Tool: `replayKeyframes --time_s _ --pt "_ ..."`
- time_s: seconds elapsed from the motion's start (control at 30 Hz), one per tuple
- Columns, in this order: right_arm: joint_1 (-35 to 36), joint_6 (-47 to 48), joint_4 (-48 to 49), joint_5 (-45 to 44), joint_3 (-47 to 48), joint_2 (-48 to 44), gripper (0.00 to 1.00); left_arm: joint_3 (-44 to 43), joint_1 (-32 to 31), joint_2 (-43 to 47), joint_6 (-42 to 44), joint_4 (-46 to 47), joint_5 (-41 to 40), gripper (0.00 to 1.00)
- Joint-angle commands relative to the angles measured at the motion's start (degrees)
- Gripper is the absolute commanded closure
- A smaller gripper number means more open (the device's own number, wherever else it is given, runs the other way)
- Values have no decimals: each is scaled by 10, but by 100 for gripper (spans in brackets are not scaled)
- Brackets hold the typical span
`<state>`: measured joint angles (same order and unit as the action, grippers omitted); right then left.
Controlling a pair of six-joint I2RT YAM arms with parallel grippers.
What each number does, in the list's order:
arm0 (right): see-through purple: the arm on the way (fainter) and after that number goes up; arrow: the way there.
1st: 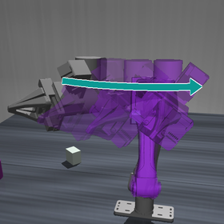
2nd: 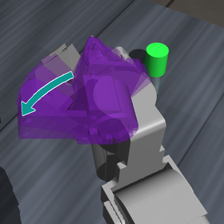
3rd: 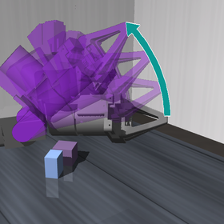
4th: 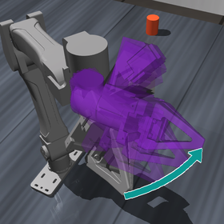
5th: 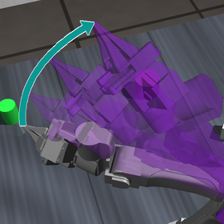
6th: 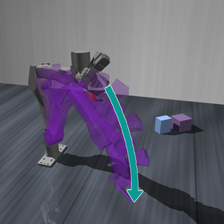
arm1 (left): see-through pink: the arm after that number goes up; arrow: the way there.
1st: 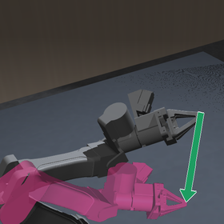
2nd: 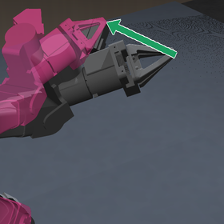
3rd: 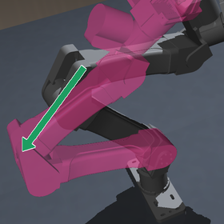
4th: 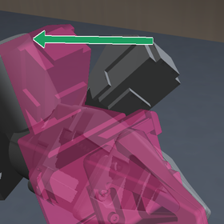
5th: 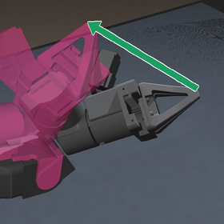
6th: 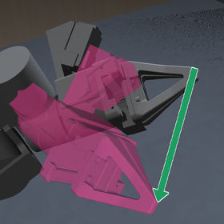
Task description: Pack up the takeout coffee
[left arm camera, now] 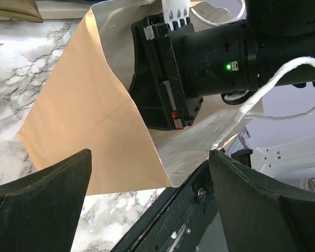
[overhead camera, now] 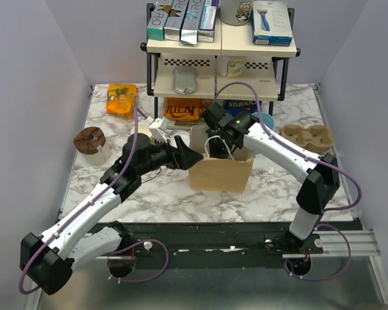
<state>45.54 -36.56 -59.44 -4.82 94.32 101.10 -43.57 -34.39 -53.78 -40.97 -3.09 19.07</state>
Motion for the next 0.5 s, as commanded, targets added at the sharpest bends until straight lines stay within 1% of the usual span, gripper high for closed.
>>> replayKeyframes --time_s 0.0,0.13,0.47 --pt "5 -6 -3 -5 -12 4 97 5 -4 5 3 -3 -7 1" --pt "5 -11 -7 -14 -19 9 97 5 -5 5 3 -4 -7 1" --pt "5 -20 21 -16 -42 1 97 6 -8 5 2 -4 -9 1"
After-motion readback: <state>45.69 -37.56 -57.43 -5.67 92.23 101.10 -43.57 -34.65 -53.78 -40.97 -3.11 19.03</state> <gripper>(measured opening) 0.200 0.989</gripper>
